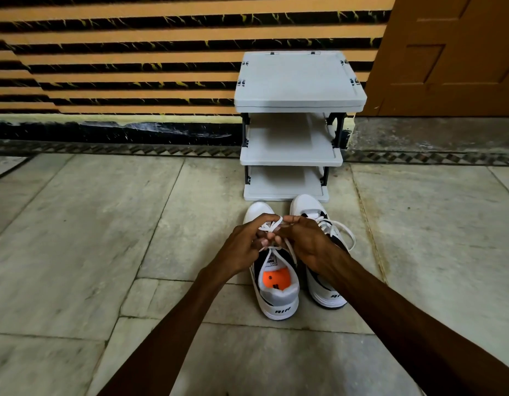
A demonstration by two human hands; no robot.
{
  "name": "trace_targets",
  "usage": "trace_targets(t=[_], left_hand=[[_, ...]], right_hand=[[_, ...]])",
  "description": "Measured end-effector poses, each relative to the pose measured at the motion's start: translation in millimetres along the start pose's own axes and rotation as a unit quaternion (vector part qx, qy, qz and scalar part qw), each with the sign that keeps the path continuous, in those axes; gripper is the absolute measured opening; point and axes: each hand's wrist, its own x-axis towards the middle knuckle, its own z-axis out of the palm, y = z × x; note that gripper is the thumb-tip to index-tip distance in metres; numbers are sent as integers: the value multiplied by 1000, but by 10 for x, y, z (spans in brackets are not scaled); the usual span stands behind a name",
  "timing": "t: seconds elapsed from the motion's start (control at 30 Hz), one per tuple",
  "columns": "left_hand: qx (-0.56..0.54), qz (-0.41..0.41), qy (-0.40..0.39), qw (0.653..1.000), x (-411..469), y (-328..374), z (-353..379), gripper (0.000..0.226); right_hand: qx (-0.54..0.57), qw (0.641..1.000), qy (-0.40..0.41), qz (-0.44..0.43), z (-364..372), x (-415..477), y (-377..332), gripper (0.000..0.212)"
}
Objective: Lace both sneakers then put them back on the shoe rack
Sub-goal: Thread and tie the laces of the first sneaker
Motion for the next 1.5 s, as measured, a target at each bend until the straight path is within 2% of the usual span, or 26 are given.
trace_targets(t=[0.2,0.3,0.43,0.47,0.53,0.67,0.77,0.8,0.87,0.93,1.03,1.17,1.27,1.37,1.5], left_hand=[[-53,-11,-19,998,40,11,-21,49],[-43,-22,-47,998,62,33,-31,50],[-37,-37,-60,997,98,31,-68,53],[-42,-43,-61,996,109,33,-72,54],[-52,-53,-60,995,123,57,-72,57],[-66,-68,-57,994,128,51,-74,49],[-76,-88,-45,992,124,7,-101,35],[-71,-91,-44,992,125,-6,-109,32],[-73,-96,-49,992,131,-18,-113,32],[-89,-104,-52,989,138,4,-113,32],[-137,-130,-53,981,138,95,-106,28],[-167,-214,-62,960,147,250,-84,29],[-195,-260,-81,942,196,227,-80,25],[-238,-275,-54,930,213,166,-107,16],[-222,-258,-1,940,201,114,-118,20]], right_hand=[[-7,1000,-28,1,-16,-24,-26,48],[-129,991,-5,-20,-21,-16,-44,50],[-307,942,37,-132,-47,9,-24,58],[-341,923,39,-175,-57,12,-10,59],[-426,862,30,-273,-63,8,26,54],[-593,699,14,-399,-22,-62,124,45],[-657,582,13,-478,-16,-92,177,55],[-671,558,16,-488,-22,-91,179,60],[-687,532,38,-494,-34,-81,174,66],[-691,526,46,-494,-45,-68,174,63],[-672,542,25,-503,-70,-79,163,45],[-657,546,7,-520,-69,-116,175,42],[-655,558,3,-509,-62,-115,179,32],[-654,572,7,-495,-78,-136,171,27],[-673,565,48,-475,-90,-156,190,20]])
